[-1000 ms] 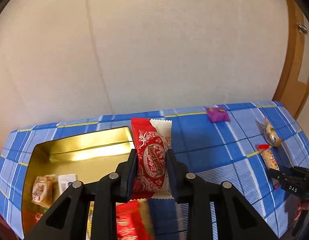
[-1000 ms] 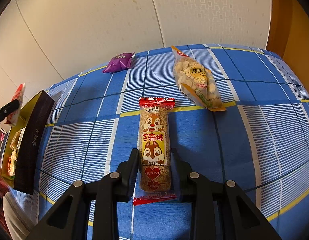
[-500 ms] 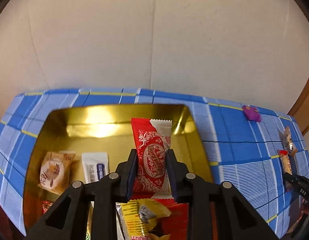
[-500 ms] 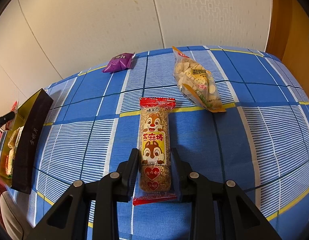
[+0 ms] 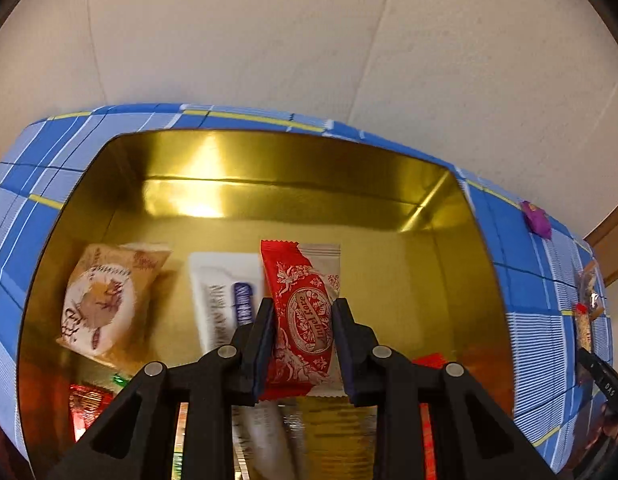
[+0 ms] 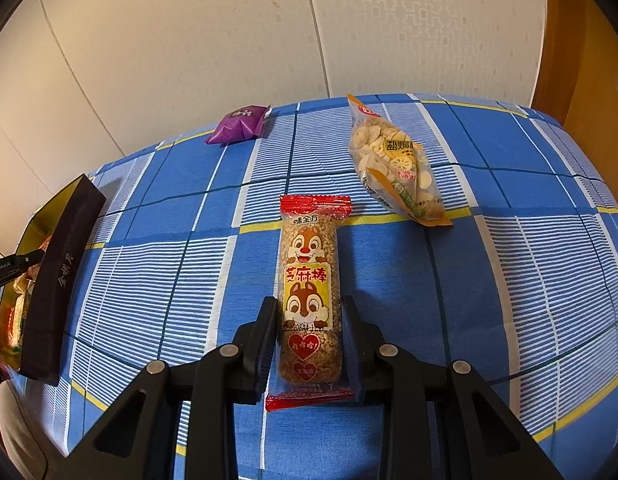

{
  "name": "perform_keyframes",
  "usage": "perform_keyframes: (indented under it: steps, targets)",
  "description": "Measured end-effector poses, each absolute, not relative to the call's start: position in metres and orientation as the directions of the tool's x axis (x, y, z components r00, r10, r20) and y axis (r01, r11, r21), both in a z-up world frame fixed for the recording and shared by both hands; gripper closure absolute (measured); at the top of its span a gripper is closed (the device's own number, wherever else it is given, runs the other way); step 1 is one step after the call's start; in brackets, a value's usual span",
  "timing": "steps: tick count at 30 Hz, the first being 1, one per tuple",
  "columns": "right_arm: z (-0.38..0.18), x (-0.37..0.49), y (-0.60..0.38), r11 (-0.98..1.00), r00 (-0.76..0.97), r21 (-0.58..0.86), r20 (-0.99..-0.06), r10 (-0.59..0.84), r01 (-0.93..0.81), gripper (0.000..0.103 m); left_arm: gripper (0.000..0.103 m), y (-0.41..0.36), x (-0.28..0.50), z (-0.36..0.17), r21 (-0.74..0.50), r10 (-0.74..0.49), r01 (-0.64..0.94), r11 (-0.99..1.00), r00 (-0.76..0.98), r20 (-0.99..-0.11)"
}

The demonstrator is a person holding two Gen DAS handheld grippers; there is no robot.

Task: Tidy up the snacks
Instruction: 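Carry the red-and-white pastry into the gold tray and open the left gripper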

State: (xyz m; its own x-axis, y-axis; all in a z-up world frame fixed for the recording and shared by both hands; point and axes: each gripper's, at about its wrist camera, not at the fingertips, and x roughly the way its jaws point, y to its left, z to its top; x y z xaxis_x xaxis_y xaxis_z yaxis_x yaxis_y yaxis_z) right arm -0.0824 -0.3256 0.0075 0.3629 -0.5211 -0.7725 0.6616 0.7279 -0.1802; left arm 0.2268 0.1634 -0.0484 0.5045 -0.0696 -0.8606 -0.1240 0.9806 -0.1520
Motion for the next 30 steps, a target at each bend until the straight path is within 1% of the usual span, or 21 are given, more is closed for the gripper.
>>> perform_keyframes:
  steps: [3,9,11,17,20,25,30]
  targets:
    - [0.007,-0.082,-0.326,0.727,0.360,-0.187,-0.771,-0.525,0.660,0.072,0.074,0.171,0.223,-0.053,-0.155,-0.070,-0.129,0.979,0.504,-0.861]
    - [0.006,-0.081,-0.325,0.725,0.352,-0.205,-0.767,-0.536,0.657,0.072,0.070,0.173,0.223,-0.052,-0.224,-0.137,-0.118,0.967,0.502,-0.854]
    - [0.005,-0.079,-0.325,0.724,0.348,-0.215,-0.765,-0.542,0.655,0.072,0.065,0.167,0.226,-0.052,-0.224,-0.143,-0.110,0.968,0.492,-0.859]
    - [0.004,-0.077,-0.322,0.719,0.335,-0.254,-0.753,-0.567,0.647,0.072,0.065,0.154,0.222,-0.050,-0.139,-0.071,-0.104,0.985,0.489,-0.869]
    - [0.003,-0.076,-0.322,0.717,0.333,-0.265,-0.747,-0.575,0.645,0.072,0.064,0.154,0.211,-0.039,-0.109,-0.029,-0.119,0.987,0.536,-0.844]
    - [0.007,-0.080,-0.323,0.716,0.362,-0.207,-0.750,-0.553,0.666,0.074,0.064,0.153,0.183,-0.021,-0.050,0.025,-0.102,0.994,0.627,-0.779]
    - [0.014,-0.080,-0.312,0.728,0.414,-0.162,-0.731,-0.542,0.666,0.074,0.064,0.151,0.150,-0.015,0.015,0.061,-0.076,0.997,0.662,-0.747]
